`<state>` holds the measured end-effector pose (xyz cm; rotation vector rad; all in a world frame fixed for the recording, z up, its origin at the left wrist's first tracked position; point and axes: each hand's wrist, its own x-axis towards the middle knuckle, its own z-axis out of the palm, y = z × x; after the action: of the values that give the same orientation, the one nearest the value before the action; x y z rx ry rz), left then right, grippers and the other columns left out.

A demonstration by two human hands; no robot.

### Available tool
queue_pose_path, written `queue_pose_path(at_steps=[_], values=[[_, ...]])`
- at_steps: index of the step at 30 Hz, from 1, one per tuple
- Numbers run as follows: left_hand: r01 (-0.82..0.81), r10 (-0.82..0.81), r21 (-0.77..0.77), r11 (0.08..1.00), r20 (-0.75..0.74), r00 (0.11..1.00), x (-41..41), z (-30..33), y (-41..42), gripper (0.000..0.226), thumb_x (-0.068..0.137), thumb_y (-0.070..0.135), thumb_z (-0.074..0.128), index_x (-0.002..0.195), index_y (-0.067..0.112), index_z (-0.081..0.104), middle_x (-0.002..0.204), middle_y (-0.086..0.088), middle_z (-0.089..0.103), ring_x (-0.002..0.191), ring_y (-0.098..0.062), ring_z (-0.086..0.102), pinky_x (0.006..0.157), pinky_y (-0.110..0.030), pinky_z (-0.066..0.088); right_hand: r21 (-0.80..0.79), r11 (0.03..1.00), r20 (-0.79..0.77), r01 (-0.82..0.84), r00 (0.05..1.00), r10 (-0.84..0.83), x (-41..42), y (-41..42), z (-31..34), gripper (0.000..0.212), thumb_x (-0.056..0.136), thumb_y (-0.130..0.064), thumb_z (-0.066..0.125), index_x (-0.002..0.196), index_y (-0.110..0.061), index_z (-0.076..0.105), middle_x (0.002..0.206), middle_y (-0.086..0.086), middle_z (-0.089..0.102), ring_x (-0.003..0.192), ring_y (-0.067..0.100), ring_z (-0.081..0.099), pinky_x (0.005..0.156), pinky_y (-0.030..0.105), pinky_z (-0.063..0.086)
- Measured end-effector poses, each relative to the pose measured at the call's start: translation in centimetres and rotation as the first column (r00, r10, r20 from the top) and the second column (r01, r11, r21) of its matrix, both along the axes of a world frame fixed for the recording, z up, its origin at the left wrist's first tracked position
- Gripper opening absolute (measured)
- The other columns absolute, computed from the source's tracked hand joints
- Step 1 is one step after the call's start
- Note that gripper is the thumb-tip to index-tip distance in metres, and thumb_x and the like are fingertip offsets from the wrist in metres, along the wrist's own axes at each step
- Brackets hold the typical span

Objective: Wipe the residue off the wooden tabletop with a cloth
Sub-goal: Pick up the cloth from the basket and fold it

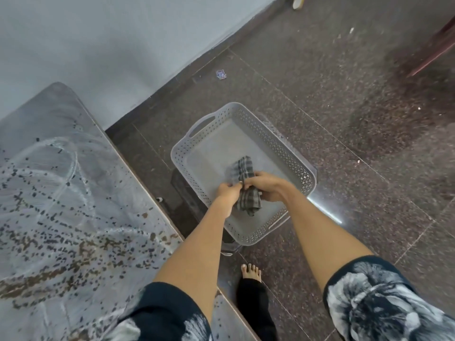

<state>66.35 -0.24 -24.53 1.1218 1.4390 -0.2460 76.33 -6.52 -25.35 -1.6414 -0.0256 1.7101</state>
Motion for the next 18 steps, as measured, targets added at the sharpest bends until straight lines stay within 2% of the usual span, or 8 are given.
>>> queue_pose_path(at_steps=[2,5,7,9,11,14,16,18], values=[[0.001,-0.002,0.024,1.000,0.045,0.999,-0.5,1.7,0.0,0.033,0.091,0.031,0.056,0.112,0.006,0.057,0.097,-0.007,0.063,0.091,-0.024,0.058,0.082,-0.033,0.048,0.051,0.996,-0.164,0.074,0.984,-0.065,-0.3,-0.7,1.9,0.031,0.083,0.006,0.038,0.111,-0.001,0.048,0.110,0.016,0.061,0.097,0.029,0.061,0.079,0.038,0.052],[-0.027,0.020,0.043,0.999,0.159,0.987,-1.7,5.6,0.0,0.036,0.087,0.031,0.062,0.114,0.007,0.059,0.110,-0.010,0.065,0.101,-0.026,0.061,0.087,-0.039,0.051,0.113,0.989,-0.254,0.098,0.965,-0.067,-0.8,-1.9,5.4,0.030,0.080,0.006,0.034,0.105,-0.003,0.048,0.108,0.016,0.061,0.094,0.030,0.061,0.077,0.042,0.052],[-0.055,0.037,0.062,0.997,0.259,0.965,-3.2,9.1,-0.3,0.029,0.087,0.026,0.064,0.110,0.010,0.060,0.109,-0.009,0.066,0.097,-0.023,0.062,0.078,-0.037,0.053,0.170,0.982,-0.255,0.081,0.966,-0.036,-1.2,-2.5,8.5,0.030,0.081,0.005,0.033,0.105,-0.004,0.049,0.108,0.016,0.062,0.094,0.030,0.061,0.078,0.043,0.051],[-0.076,0.038,0.100,0.992,0.338,0.941,-4.8,12.6,-0.7,0.025,0.085,0.026,0.066,0.106,0.015,0.059,0.107,-0.007,0.067,0.087,-0.019,0.063,0.062,-0.030,0.053,0.233,0.972,-0.229,0.046,0.973,0.009,-1.9,-2.8,11.7,0.034,0.083,0.006,0.033,0.112,-0.004,0.049,0.107,0.015,0.062,0.092,0.029,0.063,0.078,0.042,0.052],[-0.131,0.044,0.212,0.968,0.375,0.926,-7.2,16.0,-1.6,0.030,0.083,0.027,0.069,0.106,0.019,0.052,0.094,0.000,0.066,0.074,-0.014,0.064,0.050,-0.026,0.052,0.311,0.950,-0.205,0.019,0.978,0.048,-3.2,-3.0,15.0,0.043,0.086,0.007,0.035,0.124,-0.010,0.045,0.110,0.013,0.063,0.093,0.028,0.065,0.074,0.041,0.054],[-0.290,0.094,0.357,0.888,0.475,0.875,-11.5,19.5,-3.2,0.038,0.083,0.028,0.068,0.108,0.023,0.040,0.086,-0.006,0.068,0.070,-0.024,0.067,0.050,-0.034,0.055,0.402,0.915,-0.201,0.016,0.977,0.072,-6.2,-3.3,18.8,0.051,0.090,0.006,0.040,0.132,-0.023,0.040,0.111,0.011,0.064,0.091,0.027,0.067,0.070,0.041,0.056],[-0.388,0.114,0.443,0.808,0.528,0.841,-14.7,21.2,-4.3,0.032,0.085,0.030,0.064,0.098,0.030,0.035,0.086,-0.017,0.066,0.071,-0.033,0.066,0.052,-0.043,0.054,0.451,0.892,-0.197,-0.017,0.973,0.118,-9.5,-3.2,20.8,0.053,0.090,0.006,0.042,0.133,-0.023,0.040,0.112,0.011,0.064,0.092,0.026,0.067,0.072,0.040,0.056],[-0.438,0.109,0.547,0.713,0.531,0.840,-17.8,22.3,-4.6,0.022,0.089,0.027,0.058,0.087,0.029,0.037,0.080,-0.016,0.063,0.069,-0.030,0.063,0.057,-0.041,0.053,0.486,0.872,-0.202,-0.048,0.965,0.166,-12.7,-2.7,22.3,0.053,0.089,0.007,0.042,0.135,-0.021,0.039,0.113,0.011,0.063,0.088,0.024,0.068,0.068,0.037,0.057]])
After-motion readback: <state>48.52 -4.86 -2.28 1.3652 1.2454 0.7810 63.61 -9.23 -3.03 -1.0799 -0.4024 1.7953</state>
